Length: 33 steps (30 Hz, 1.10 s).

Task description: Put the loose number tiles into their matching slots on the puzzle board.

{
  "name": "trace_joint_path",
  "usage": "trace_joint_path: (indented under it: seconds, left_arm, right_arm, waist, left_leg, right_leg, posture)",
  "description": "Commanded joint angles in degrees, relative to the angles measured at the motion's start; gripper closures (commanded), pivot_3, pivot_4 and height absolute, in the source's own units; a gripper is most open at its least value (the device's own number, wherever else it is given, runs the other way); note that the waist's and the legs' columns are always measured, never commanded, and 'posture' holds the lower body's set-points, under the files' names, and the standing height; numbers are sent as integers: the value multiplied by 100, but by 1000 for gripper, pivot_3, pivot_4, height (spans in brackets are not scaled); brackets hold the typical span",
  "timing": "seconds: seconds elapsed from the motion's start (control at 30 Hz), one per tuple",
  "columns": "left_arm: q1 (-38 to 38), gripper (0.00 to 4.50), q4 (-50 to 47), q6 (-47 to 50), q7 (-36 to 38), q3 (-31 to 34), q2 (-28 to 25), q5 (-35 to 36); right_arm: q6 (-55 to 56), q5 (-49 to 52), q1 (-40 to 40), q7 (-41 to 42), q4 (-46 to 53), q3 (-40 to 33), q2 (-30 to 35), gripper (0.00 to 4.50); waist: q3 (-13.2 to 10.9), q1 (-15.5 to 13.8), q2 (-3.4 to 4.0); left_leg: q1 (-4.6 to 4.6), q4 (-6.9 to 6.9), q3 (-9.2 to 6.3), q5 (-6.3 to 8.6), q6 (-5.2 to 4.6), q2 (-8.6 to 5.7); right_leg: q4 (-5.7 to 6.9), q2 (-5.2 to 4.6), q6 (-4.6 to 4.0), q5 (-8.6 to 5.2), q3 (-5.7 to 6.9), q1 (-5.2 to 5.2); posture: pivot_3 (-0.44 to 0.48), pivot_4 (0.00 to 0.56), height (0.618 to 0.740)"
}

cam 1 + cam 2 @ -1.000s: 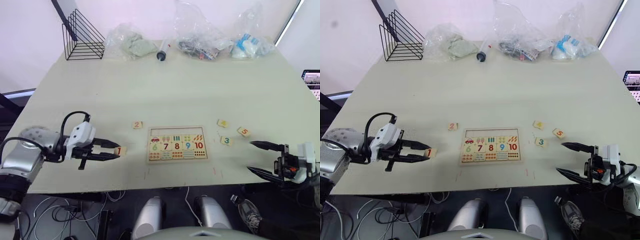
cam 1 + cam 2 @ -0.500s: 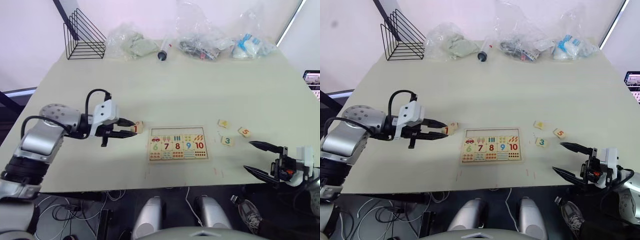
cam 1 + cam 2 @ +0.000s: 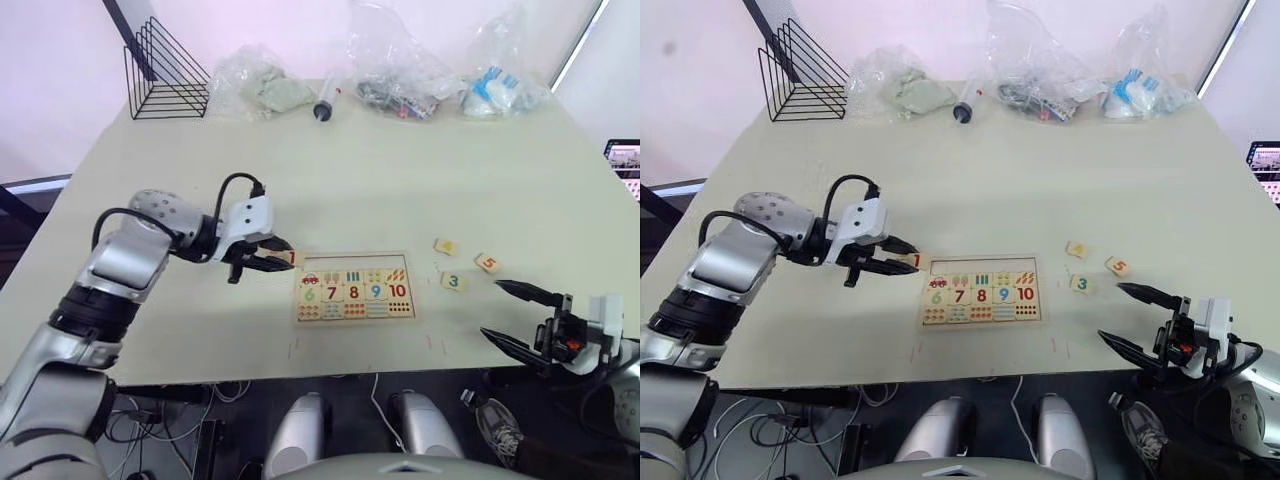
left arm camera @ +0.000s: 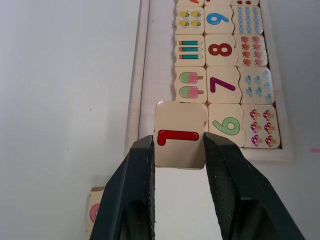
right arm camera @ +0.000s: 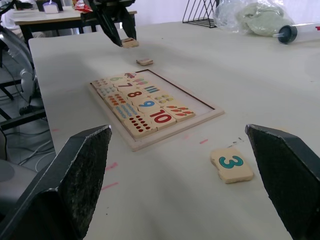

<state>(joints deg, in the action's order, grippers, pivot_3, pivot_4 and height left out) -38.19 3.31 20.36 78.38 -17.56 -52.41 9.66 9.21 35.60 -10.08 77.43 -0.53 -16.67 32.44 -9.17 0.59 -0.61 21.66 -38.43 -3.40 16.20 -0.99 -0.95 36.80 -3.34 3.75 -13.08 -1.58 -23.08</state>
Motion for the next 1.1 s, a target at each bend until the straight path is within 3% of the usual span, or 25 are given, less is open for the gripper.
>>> trace_joint_path:
  seconds: [0.03,0.57,1.1]
  left_arm:
    - [-423,3543,17,229,65,-256,87,-398]
    - [-983,3543,362,554,274,-927,629,-1344]
    - [-1190,3543,613,770,297,-1053,925,-1765]
  right_arm:
    - [102,66,-113,-65,263,-98,-28,0]
    - [118,62,-357,-240,555,-75,-67,0]
    - [184,6,-384,-317,598,-51,-102,0]
  waist:
    - [0,2,-1]
    - [-1,16,-1]
    - [-1,14,-1]
  left_leg:
    - [2,-3,-1,0,0,-1]
    - [1,-3,0,0,0,0]
    - [2,-5,0,0,0,-1]
  right_leg:
    - [0,0,0,0,1,0]
    - [0,2,0,0,-2,-1]
    - [1,2,0,0,-2,-1]
  posture:
    - [0,150,740]
    - [0,150,740]
    - [0,150,740]
